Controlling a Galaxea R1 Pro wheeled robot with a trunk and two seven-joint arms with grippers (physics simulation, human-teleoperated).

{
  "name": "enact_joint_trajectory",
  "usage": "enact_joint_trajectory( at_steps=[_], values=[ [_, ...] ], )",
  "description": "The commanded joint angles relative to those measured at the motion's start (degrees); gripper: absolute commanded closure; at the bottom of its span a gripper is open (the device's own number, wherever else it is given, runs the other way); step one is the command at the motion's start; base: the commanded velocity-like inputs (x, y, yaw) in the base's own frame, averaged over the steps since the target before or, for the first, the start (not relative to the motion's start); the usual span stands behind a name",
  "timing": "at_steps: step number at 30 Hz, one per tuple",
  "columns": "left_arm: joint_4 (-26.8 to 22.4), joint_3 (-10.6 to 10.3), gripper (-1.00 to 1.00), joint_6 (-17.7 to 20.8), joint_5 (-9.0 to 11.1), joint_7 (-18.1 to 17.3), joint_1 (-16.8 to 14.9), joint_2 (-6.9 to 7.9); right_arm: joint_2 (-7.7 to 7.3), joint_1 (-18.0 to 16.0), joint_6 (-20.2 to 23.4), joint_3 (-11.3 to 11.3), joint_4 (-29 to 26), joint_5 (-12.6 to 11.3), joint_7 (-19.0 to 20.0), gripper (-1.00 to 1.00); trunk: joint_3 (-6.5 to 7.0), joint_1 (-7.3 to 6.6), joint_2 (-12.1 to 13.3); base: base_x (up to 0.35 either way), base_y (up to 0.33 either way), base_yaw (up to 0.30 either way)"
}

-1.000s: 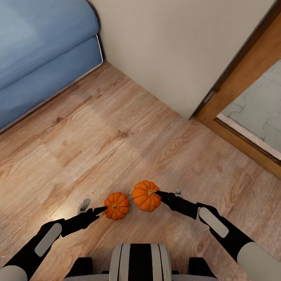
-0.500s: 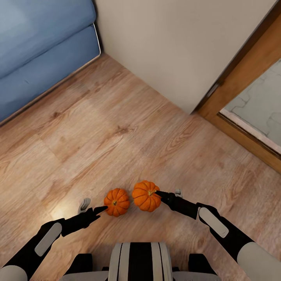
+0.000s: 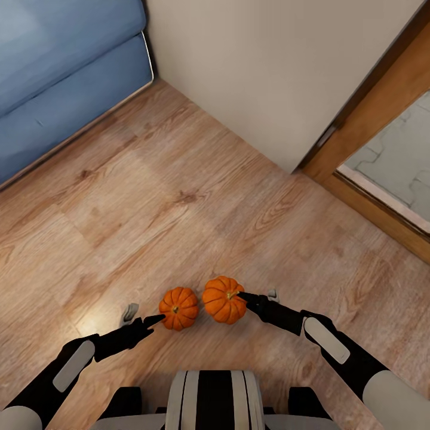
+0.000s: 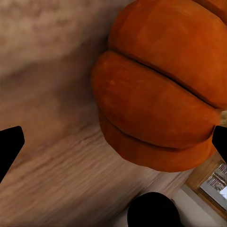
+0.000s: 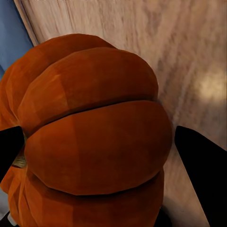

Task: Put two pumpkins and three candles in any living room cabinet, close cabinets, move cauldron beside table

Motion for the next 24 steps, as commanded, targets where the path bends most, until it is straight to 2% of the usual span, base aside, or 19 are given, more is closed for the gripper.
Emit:
enact_joint_trajectory(
  at_steps=[1, 24],
  values=[
    [0.12, -0.04, -1.00, -0.40, -1.12, 1.00, -0.01, 0.04, -0.04, -0.05, 0.23, 0.18, 0.00, -0.53, -0.03, 1.00, -0.03, 0.00, -0.01, 0.023, -0.016, 0.000],
    [0.12, -0.05, -1.00, -0.40, -1.12, 1.00, -0.01, 0.04, -0.10, -0.05, 0.25, 0.18, 0.00, -0.53, -0.03, 1.00, -0.03, 0.00, -0.01, 0.083, -0.036, 0.000]
  ],
)
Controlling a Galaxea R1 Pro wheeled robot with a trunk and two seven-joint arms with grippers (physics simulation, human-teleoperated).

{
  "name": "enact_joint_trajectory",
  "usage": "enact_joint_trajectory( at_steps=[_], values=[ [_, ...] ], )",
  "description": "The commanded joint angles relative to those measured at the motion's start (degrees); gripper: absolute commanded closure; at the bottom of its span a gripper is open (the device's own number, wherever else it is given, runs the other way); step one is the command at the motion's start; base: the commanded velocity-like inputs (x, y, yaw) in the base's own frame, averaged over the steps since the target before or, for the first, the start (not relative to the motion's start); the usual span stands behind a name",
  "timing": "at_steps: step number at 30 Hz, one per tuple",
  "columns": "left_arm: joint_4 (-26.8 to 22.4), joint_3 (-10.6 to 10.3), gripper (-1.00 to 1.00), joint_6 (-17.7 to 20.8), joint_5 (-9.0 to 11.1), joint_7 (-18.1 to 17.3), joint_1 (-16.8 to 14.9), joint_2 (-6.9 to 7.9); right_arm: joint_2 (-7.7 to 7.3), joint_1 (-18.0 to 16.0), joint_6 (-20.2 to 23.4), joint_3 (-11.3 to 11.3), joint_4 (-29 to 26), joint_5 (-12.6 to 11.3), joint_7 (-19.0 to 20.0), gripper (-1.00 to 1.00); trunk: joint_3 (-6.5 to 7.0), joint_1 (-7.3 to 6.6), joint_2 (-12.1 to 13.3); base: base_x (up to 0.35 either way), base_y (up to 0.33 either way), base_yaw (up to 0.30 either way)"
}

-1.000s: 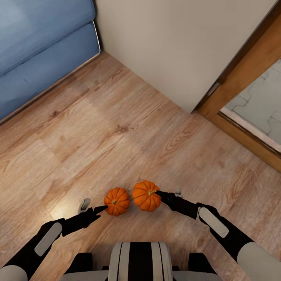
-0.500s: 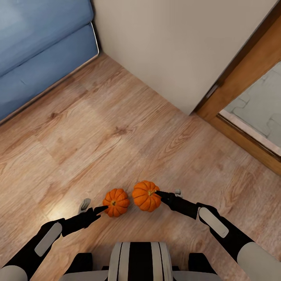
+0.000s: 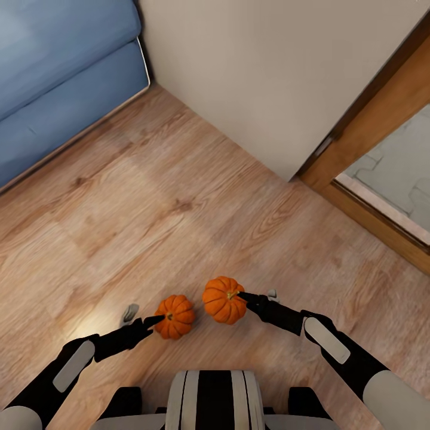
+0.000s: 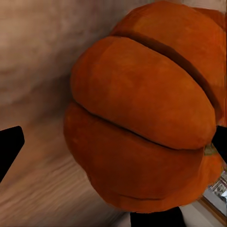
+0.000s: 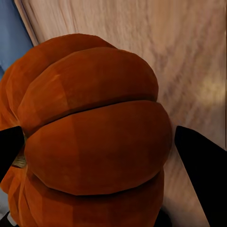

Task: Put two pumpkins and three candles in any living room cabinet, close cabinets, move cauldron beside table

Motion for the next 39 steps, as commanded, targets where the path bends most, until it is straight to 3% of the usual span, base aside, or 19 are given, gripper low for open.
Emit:
enact_joint_trajectory(
  at_steps=[1, 15, 21, 30, 31, 39],
  values=[
    [0.09, -0.03, -1.00, -0.32, -0.93, 0.20, -0.01, 0.06, -0.04, -0.05, 0.25, 0.18, 0.01, -0.56, -0.01, 1.00, -0.03, 0.01, -0.01, 0.098, -0.092, 0.000],
    [0.08, -0.05, -1.00, -0.32, -0.80, 0.13, 0.01, 0.06, -0.07, -0.05, 0.25, 0.18, 0.01, -0.56, 0.26, 1.00, -0.92, 0.12, -0.06, 0.011, -0.011, 0.000],
    [-1.75, -0.27, -1.00, -0.32, -0.92, 0.10, 0.06, 0.06, -0.07, -0.05, 0.26, 0.18, 0.01, -0.53, 1.09, 1.00, -2.24, 0.27, -0.14, 0.000, 0.000, 0.000],
    [-2.27, -0.18, -1.00, -0.32, -2.54, 0.05, 0.08, 0.06, -0.07, -0.05, 0.27, 0.18, 0.10, -0.56, 1.13, 1.00, -2.24, 0.27, -0.14, 0.000, 0.000, 0.000],
    [-2.30, -0.18, 1.00, -0.32, -2.56, 0.04, 0.08, 0.06, -0.07, -0.05, 0.28, 0.18, 0.10, -0.56, 1.13, 1.00, -2.24, 0.27, -0.14, 0.000, 0.000, 0.000],
    [-2.53, -0.17, 1.00, -0.32, -2.60, 0.03, 0.08, 0.06, -0.07, -0.05, 0.29, 0.18, 0.10, -0.56, 1.13, 1.00, -2.24, 0.27, -0.14, 0.000, 0.000, 0.000]
  ],
)
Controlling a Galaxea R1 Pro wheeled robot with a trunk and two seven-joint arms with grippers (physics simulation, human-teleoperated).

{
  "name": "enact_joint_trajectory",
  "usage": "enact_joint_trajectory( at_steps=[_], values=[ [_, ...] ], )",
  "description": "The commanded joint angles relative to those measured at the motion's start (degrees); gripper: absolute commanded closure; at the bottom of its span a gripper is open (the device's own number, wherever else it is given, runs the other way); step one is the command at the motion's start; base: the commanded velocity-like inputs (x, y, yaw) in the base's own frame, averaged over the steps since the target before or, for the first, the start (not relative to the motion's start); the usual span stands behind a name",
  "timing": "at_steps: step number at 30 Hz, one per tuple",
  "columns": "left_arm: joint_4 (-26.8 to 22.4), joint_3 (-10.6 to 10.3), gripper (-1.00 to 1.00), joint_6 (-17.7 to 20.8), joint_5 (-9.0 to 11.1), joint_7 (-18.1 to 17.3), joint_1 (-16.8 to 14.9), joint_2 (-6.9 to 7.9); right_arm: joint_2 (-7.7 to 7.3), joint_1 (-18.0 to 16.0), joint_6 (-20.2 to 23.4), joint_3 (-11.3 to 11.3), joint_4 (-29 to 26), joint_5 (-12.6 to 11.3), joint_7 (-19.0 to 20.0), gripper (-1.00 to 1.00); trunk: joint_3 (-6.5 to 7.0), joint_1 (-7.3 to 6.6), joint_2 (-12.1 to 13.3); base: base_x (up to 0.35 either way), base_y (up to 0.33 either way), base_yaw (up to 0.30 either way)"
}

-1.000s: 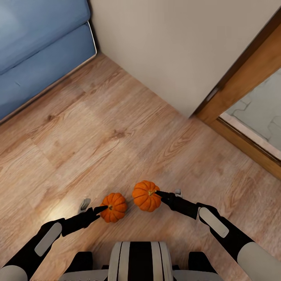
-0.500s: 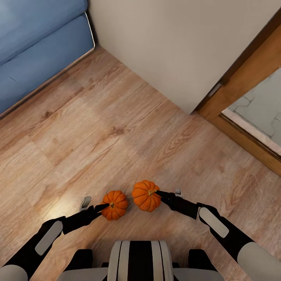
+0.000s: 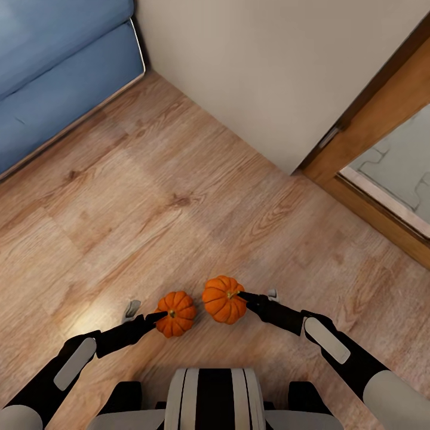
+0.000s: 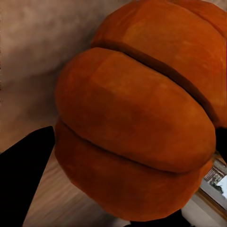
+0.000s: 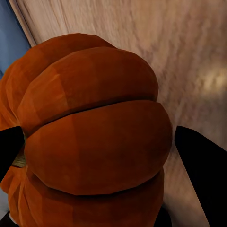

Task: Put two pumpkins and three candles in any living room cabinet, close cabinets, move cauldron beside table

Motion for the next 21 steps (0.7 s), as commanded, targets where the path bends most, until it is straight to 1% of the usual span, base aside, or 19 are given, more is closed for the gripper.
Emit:
enact_joint_trajectory(
  at_steps=[1, 21],
  values=[
    [0.09, -0.08, 1.00, -0.32, -0.99, 2.78, 0.00, 0.05, -0.05, -0.05, 0.24, 0.17, 0.00, -0.55, -0.04, 1.00, -0.03, 0.00, -0.01, 0.000, 0.000, 0.000],
    [0.17, -0.08, 1.00, -0.32, -1.01, 2.83, 0.00, 0.13, -0.05, -0.05, 0.24, 0.17, 0.00, -0.53, -0.04, 1.00, -0.03, 0.00, -0.01, 0.000, 0.000, 0.000]
  ],
)
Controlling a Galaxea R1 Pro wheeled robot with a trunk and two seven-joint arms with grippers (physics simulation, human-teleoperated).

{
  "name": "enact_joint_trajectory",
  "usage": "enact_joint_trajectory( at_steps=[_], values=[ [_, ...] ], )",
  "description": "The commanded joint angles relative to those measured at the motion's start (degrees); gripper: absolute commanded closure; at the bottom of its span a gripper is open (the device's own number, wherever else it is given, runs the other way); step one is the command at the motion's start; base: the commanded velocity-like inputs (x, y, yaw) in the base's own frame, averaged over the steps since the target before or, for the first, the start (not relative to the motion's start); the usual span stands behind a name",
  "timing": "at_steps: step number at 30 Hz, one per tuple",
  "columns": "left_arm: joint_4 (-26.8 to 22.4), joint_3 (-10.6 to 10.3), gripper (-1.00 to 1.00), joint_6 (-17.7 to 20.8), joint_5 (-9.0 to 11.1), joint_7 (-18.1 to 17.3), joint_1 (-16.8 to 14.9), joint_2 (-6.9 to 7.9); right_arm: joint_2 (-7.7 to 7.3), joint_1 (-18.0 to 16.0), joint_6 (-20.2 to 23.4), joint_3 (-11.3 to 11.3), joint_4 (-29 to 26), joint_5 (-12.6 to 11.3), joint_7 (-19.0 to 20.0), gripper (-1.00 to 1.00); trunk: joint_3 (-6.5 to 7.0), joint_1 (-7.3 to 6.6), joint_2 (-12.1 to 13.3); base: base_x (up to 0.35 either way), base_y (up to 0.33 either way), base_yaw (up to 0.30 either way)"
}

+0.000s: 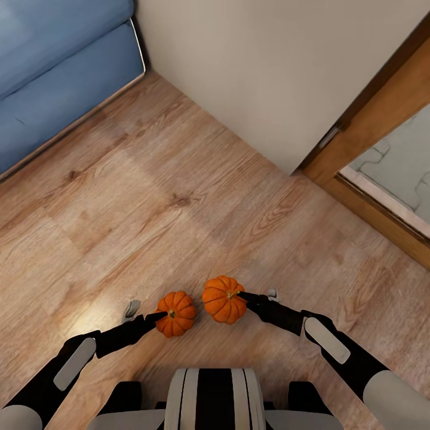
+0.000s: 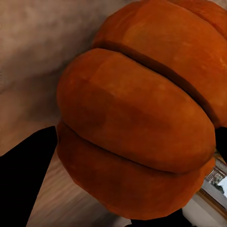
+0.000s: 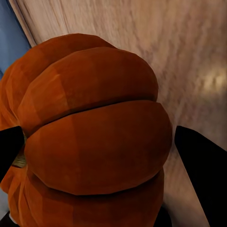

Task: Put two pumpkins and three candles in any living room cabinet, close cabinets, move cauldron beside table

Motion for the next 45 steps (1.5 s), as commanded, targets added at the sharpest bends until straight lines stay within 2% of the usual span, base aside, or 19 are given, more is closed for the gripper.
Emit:
enact_joint_trajectory(
  at_steps=[1, 8, 13, 29, 33, 34, 36, 38, 40, 45],
  values=[
    [0.11, -0.06, 1.00, -0.23, -0.80, 2.86, -0.02, 0.06, -0.05, -0.05, 0.23, 0.18, 0.00, -0.52, -0.04, 1.00, 0.19, -0.03, 0.00, 0.000, 0.000, 0.000],
    [0.11, -0.06, 1.00, -0.23, -0.78, 2.85, -0.02, 0.03, -0.05, -0.05, 0.23, 0.18, 0.01, -0.53, -0.04, 1.00, 1.74, -0.21, 0.10, 0.000, 0.000, 0.000],
    [0.11, -0.06, 1.00, -0.23, -0.78, 2.87, -0.02, 0.04, -0.05, -0.05, 0.23, 0.18, 0.00, -0.54, -0.04, 1.00, 1.74, -0.21, 0.10, 0.000, 0.000, 0.000],
    [0.05, 0.39, 1.00, -0.07, -0.71, 2.67, -0.02, 0.17, 0.01, -0.05, 0.22, 0.18, 0.04, -0.24, -0.12, 1.00, 5.29, -0.62, 0.31, 0.000, 0.000, 0.000],
    [-0.45, 0.74, 1.00, 0.17, -0.74, 0.00, -0.02, 0.74, 0.01, -0.05, 0.18, 0.18, 0.08, -0.40, -0.12, 1.00, 6.17, -0.72, 0.36, 0.000, 0.000, 0.000],
    [-0.13, 1.09, 1.00, -0.07, -0.80, 0.31, 0.09, 0.40, 0.35, 0.28, -0.13, -0.17, 0.41, -0.15, -0.43, 1.00, 6.17, -0.73, 0.37, 0.000, 0.000, 0.000],
    [0.37, 1.76, 1.00, -0.36, -1.08, -0.30, 0.17, 1.08, 0.26, 0.68, -1.05, -0.31, 1.12, 0.34, -0.55, 1.00, 6.17, -0.73, 0.37, 0.000, 0.000, 0.000],
    [-0.17, 1.33, 1.00, 0.19, -0.52, -0.90, 0.21, 1.74, 0.13, 0.20, -0.52, 0.14, 1.80, 0.19, -0.56, 1.00, 6.17, -0.73, 0.37, 0.000, 0.000, 0.000],
    [-0.46, 2.03, 1.00, 0.79, 0.19, -1.51, 0.23, 2.39, 0.19, -0.07, 0.03, 0.46, 2.47, 0.16, -0.50, 1.00, 6.17, -0.73, 0.37, 0.000, 0.000, 0.000],
    [0.17, 3.83, 1.00, 1.59, 1.94, -2.25, 0.25, 2.68, 0.13, -0.13, 0.38, 0.60, 4.16, 0.15, -0.24, 1.00, 6.17, -0.73, 0.37, 0.000, 0.000, 0.000]
  ],
)
